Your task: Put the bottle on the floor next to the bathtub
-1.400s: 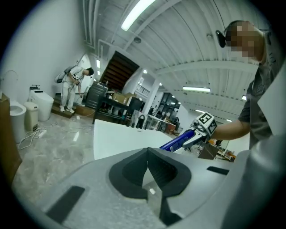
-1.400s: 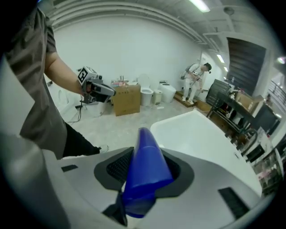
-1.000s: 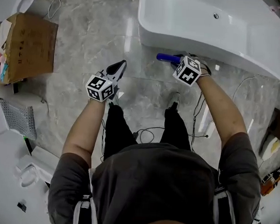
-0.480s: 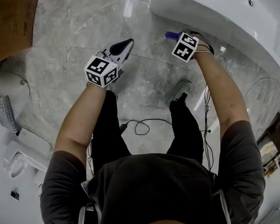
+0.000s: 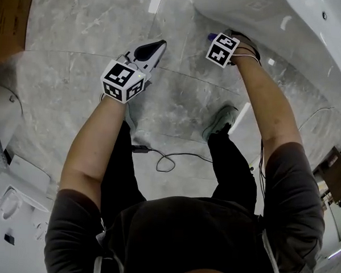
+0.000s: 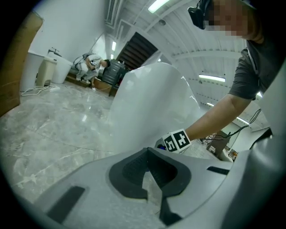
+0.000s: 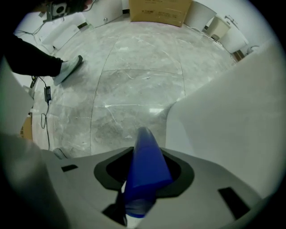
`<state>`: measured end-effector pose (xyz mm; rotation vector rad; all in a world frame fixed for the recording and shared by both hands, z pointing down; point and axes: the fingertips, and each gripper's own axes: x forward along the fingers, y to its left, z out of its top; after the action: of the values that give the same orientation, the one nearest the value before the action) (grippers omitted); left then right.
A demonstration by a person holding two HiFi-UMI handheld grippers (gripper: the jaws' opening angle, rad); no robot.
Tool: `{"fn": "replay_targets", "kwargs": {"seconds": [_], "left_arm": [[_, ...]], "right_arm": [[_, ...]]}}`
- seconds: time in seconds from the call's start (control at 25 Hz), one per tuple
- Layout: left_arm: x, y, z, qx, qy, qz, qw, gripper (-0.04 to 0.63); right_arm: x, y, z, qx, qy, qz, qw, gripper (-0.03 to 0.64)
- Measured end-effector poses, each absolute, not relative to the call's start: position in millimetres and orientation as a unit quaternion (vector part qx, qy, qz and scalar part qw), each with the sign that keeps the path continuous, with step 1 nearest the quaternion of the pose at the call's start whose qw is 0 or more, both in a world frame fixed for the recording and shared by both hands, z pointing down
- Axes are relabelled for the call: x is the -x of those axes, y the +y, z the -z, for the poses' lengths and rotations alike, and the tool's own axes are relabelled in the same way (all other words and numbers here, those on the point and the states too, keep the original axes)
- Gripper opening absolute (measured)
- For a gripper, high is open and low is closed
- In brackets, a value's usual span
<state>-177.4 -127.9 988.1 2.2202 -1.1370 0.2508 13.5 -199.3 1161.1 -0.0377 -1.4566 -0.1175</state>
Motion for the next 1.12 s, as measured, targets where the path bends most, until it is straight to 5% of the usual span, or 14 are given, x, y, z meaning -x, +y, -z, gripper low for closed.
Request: {"fn": "replay_targets", "kwargs": {"seconds": [1.12], "left_arm": [[205.4,-116.4,-1012.4,-0.824,-0.459,-0.077,0.323,0.005]], "right_arm": [[15.3,-201.2,-1212.6,0.02,-0.63,0.108,0.769,0.14]]}}
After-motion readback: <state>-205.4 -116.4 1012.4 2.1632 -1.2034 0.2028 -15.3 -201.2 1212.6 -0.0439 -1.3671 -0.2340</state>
